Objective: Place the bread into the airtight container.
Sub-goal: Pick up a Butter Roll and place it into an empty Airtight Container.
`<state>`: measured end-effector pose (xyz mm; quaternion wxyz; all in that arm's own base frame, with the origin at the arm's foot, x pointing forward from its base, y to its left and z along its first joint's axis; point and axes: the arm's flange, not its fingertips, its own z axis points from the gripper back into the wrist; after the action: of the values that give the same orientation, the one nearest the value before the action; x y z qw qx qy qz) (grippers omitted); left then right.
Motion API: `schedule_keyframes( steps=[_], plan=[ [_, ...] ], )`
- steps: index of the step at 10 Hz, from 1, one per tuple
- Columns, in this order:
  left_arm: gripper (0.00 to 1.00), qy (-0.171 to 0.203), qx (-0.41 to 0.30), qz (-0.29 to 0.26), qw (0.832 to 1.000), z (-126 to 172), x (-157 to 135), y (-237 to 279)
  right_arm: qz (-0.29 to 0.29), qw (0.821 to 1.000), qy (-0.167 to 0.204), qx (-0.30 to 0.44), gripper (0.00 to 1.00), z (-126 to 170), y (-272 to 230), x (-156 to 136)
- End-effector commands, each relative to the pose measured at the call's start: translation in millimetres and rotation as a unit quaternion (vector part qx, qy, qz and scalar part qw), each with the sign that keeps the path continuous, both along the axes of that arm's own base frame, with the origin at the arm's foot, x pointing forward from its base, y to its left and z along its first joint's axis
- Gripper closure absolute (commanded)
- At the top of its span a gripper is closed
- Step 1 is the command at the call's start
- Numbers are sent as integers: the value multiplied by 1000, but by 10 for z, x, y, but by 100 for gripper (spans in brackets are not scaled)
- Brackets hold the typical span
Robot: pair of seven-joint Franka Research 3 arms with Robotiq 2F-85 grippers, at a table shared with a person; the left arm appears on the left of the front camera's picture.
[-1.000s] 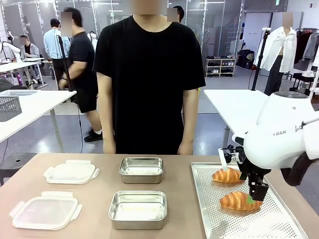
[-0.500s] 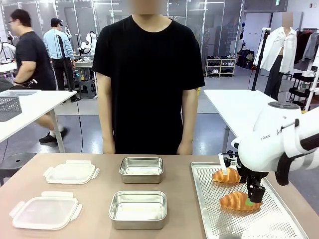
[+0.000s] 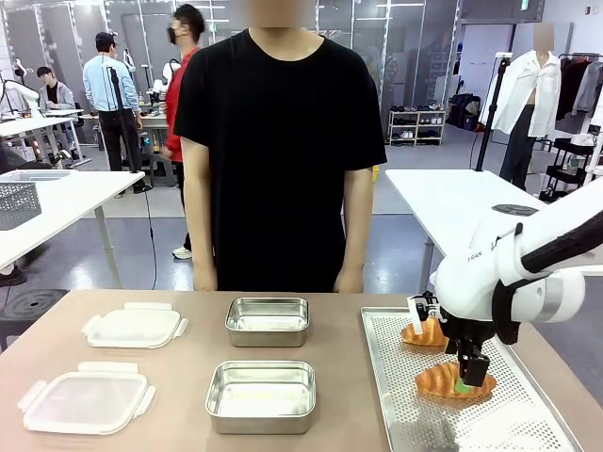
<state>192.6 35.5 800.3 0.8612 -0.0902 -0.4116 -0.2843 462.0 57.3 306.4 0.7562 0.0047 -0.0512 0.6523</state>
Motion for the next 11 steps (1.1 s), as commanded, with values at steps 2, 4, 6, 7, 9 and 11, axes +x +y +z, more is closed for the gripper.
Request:
schedule_keyframes(
  steps=[2,4,6,7,9,11],
  plan=[
    [0,-1,-2,-5,1000,35,6,-10,13,999,33,8,0,-156,-6,85],
    [0,-1,-2,-5,1000,35,6,-10,22,999,44,4,2,-238,11,81],
    [0,-1,-2,-5,1000,35,6,-10,17,999,36,5,62,-221,4,58],
    [0,-1,-2,-5,1000,35,6,-10,16,999,36,3,100,-212,2,42],
    [0,-1,-2,-5,1000,35,6,-10,10,999,49,6,100,-107,28,1],
    [0,-1,-2,-5,1000,35,6,-10,5,999,43,0,100,253,63,-80]
  ],
)
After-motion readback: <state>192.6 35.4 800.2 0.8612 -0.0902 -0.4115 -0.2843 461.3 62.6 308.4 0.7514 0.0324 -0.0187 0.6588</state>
